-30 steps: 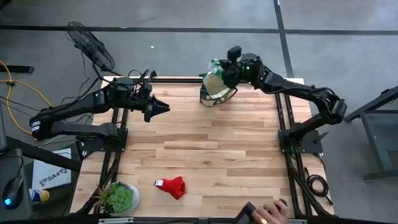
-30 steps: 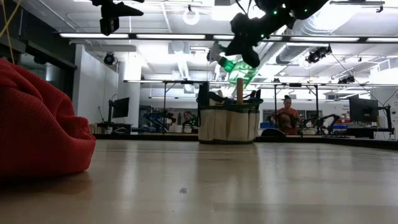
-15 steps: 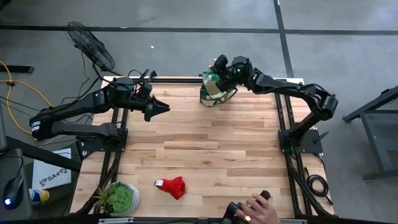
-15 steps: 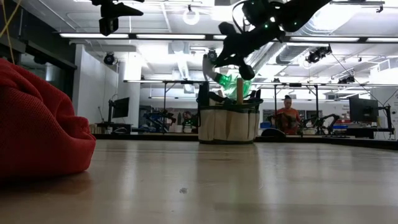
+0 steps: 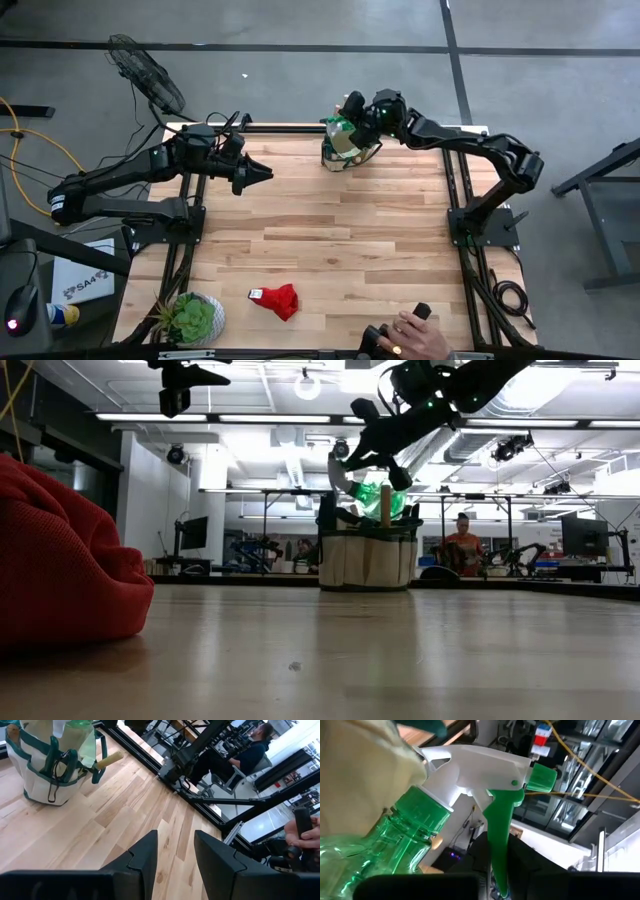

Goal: Pick & Place Garden tools in Gardening bag
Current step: Put the spray bottle into the gardening bag

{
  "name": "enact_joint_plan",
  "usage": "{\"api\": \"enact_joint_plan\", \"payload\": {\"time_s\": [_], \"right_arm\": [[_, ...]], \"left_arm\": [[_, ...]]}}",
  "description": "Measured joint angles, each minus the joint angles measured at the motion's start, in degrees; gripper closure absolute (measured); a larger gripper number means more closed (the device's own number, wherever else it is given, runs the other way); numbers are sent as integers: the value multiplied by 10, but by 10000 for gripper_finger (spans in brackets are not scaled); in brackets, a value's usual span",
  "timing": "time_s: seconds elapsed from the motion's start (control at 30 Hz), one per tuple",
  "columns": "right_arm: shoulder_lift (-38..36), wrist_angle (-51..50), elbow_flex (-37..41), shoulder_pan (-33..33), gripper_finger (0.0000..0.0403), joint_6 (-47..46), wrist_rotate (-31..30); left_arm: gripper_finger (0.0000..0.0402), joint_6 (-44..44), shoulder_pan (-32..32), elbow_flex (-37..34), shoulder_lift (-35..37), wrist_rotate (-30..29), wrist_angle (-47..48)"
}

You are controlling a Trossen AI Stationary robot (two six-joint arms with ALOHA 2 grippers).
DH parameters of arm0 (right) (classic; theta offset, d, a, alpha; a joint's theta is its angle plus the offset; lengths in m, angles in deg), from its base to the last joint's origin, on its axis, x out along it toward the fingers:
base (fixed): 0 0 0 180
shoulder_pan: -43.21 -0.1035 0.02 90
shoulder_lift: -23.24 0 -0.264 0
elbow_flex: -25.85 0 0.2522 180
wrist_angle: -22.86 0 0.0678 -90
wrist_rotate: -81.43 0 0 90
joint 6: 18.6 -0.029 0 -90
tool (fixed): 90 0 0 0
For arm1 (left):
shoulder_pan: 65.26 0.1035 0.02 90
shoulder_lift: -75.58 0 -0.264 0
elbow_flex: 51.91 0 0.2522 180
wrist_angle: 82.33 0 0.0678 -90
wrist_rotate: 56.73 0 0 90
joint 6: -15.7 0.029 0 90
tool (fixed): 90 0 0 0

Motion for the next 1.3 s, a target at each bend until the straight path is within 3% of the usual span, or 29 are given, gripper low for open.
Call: {"api": "enact_joint_plan", "payload": {"time_s": [1.1,1.3], "right_arm": [[0,-122,0,32,380,6,87],[0,-119,0,33,349,-5,84]], "left_arm": [[275,0,0,0,0,-10,0],[275,0,0,0,0,-11,0]]}}
